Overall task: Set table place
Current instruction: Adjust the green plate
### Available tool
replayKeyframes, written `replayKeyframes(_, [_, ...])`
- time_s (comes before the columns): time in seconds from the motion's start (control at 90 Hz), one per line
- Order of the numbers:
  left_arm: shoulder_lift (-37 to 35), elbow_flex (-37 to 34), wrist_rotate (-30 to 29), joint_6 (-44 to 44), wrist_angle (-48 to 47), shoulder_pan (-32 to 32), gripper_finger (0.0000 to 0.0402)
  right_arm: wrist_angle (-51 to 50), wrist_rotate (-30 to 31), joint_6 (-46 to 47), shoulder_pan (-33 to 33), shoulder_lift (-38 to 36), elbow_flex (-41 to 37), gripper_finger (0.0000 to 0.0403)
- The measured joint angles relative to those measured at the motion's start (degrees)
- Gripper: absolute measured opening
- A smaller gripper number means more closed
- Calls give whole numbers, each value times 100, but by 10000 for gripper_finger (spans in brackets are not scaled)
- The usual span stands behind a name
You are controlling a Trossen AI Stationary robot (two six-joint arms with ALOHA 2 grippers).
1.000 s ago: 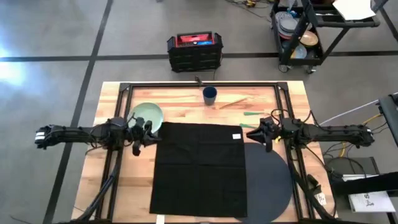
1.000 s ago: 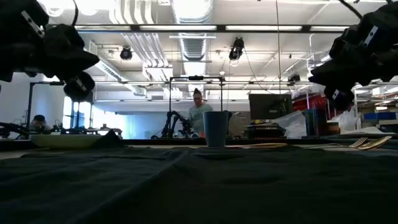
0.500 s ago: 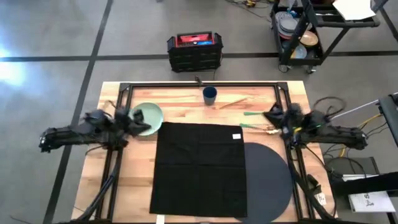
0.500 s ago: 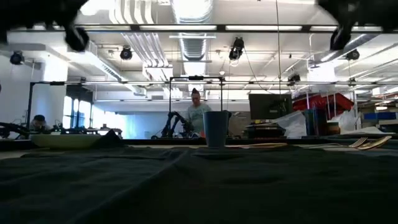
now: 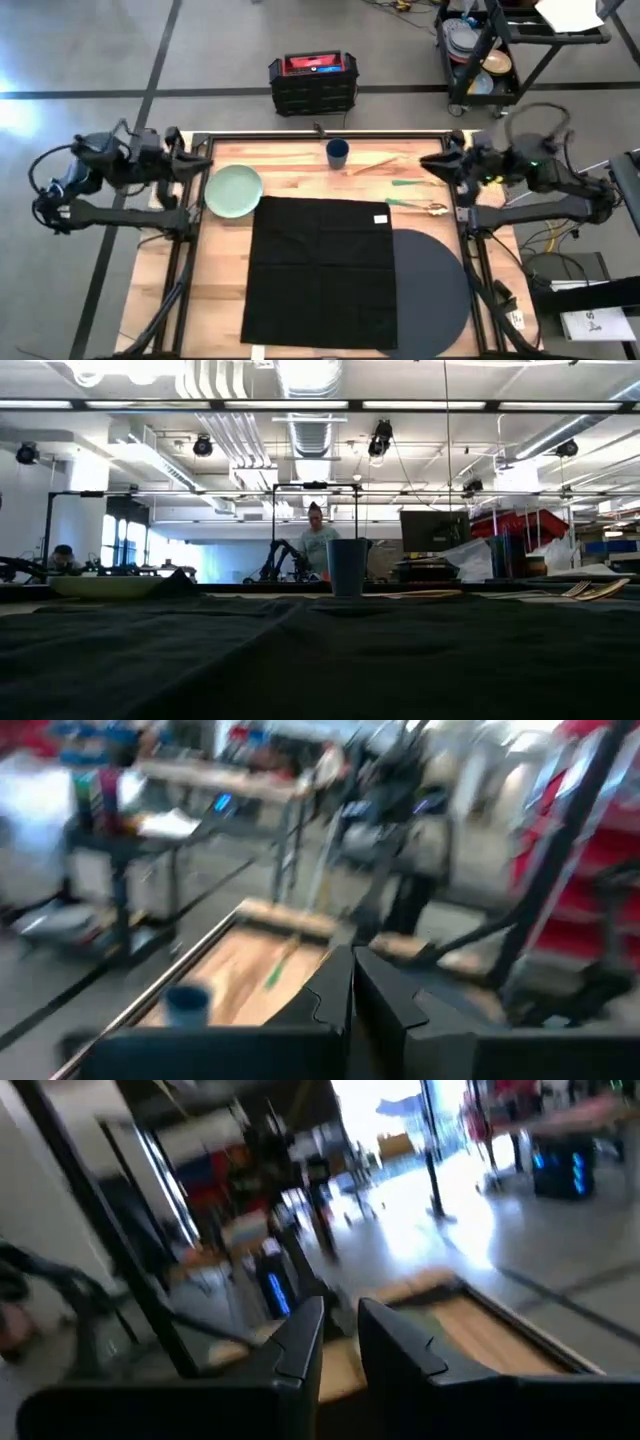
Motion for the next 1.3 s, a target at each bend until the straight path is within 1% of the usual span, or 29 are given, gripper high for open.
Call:
replayKeyframes(0.1, [335,-5,-251,-37,-254,1,0,-352,0,-24,0,501,357,53])
replayKeyframes(0.311, [940,59,-263,-287,-452,0,0,-1066,1,274,0,1320,939,35])
replayKeyframes(0.367, [1102,195,-334,-338,-790,1,0,-1416,2,256,0,1437,1124,30])
replayKeyframes(0.456, [1418,592,-733,-699,-1875,14,0,-2068,24,261,0,1587,1387,23])
replayKeyframes(0.511, [1645,903,-1009,-885,-2442,28,0,-2304,26,315,0,1663,1516,20])
replayKeyframes(0.556, [1809,1098,-1118,-908,-2750,33,0,-2361,24,315,0,1703,1605,19])
replayKeyframes(0.678, [2120,1479,-1106,-910,-2743,25,0,-2288,73,282,0,1726,1784,18])
replayKeyframes(0.744, [2215,1514,-1098,-976,-2784,28,0,-2264,410,191,0,1743,1796,18])
replayKeyframes(0.789, [2279,1495,-1098,-984,-2808,28,0,-2415,727,245,0,1745,1773,18])
replayKeyframes(0.867, [2421,1289,-1096,-1039,-2956,121,0,-2975,1335,388,0,1823,1691,18])
replayKeyframes(0.933, [2581,1131,-1086,-1183,-2995,239,0,-3360,1609,360,-31,1920,1576,18])
replayKeyframes(1.011, [2741,874,-988,-1464,-2984,352,0,-3501,1537,332,-87,1982,1308,18])
replayKeyframes(1.122, [2935,566,-749,-1618,-2809,544,0,-3158,1182,346,-202,2021,847,18])
replayKeyframes(1.2, [3118,326,-607,-1784,-2692,624,0,-3008,1094,374,-306,2026,499,18])
replayKeyframes(1.3, [3293,136,-602,-2029,-2599,674,0,-2749,1068,572,-464,2001,51,18])
